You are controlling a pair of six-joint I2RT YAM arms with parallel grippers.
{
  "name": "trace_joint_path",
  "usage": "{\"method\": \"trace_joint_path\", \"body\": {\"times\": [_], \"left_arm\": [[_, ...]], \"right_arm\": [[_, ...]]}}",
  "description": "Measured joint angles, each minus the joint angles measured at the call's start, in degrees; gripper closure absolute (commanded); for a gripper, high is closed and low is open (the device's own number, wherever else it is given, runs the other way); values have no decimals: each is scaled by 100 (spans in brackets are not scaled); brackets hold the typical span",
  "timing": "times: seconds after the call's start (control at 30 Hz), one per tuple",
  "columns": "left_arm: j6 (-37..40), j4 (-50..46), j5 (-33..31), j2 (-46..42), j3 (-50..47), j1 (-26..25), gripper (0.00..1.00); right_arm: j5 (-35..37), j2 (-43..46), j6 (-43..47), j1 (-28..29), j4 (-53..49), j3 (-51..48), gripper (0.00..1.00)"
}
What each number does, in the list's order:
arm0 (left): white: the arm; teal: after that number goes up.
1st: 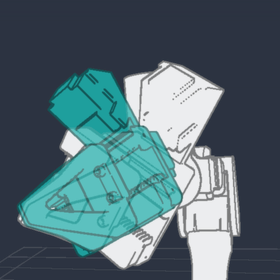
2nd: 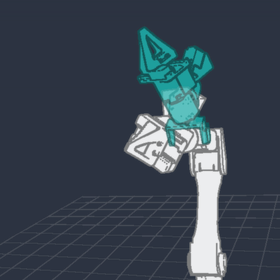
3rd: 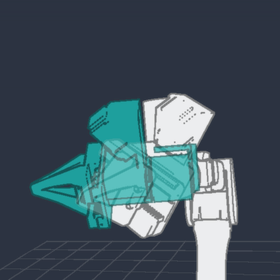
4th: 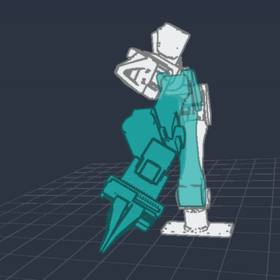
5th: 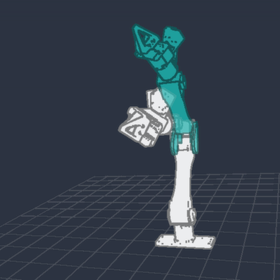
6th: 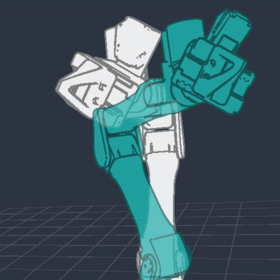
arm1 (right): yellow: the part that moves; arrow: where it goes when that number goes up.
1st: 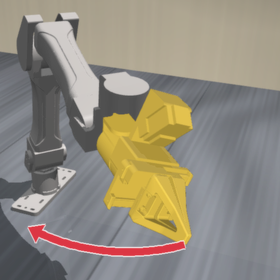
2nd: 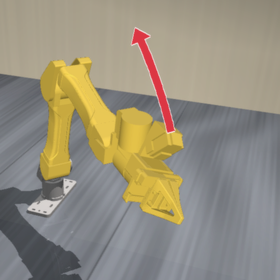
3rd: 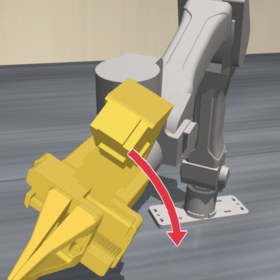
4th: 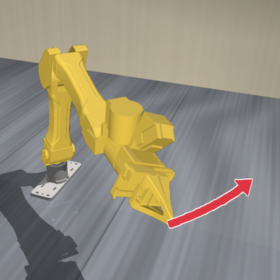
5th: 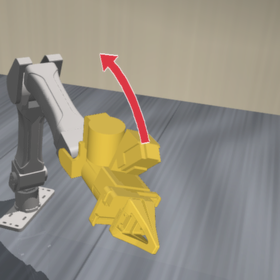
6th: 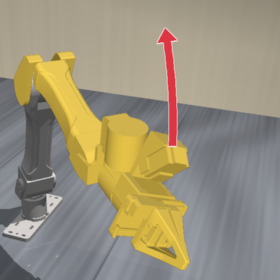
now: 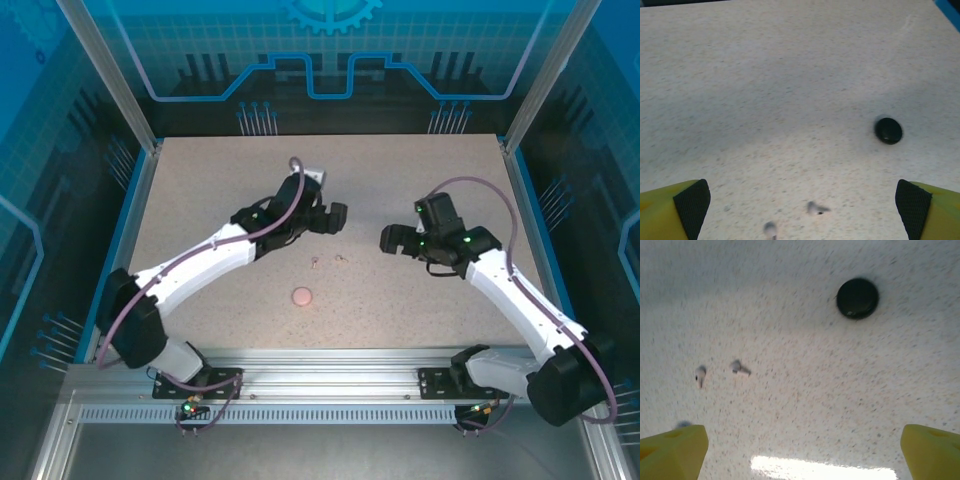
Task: Insert the wireless bluetooth earbuds into the charging case
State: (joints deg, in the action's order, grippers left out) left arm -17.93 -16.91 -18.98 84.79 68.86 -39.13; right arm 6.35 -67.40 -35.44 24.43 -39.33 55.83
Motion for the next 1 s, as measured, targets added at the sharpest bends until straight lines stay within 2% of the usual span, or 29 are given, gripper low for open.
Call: {"method": "trace_joint_path", "body": {"times": [0.13,0.33,0.53,0.83,1.0], "left_arm": [[-236,664,-271,-758,-1038,306,1],[-610,1274,-286,-1554,-1773,949,1],[-1381,1729,-280,-2153,-2616,1578,1],[-1969,1613,-492,-2540,-2691,2282,1],[-2214,1414,-525,-2542,-2693,2594,1]], "right_arm": [[173,-402,-369,597,-133,63,0],[275,-1464,-1040,1631,-352,758,0],[188,-2614,-1871,2232,-466,1606,0],[72,-4044,-3338,2791,-866,2658,2],[68,-4686,-3770,3136,-1132,3364,4]]}}
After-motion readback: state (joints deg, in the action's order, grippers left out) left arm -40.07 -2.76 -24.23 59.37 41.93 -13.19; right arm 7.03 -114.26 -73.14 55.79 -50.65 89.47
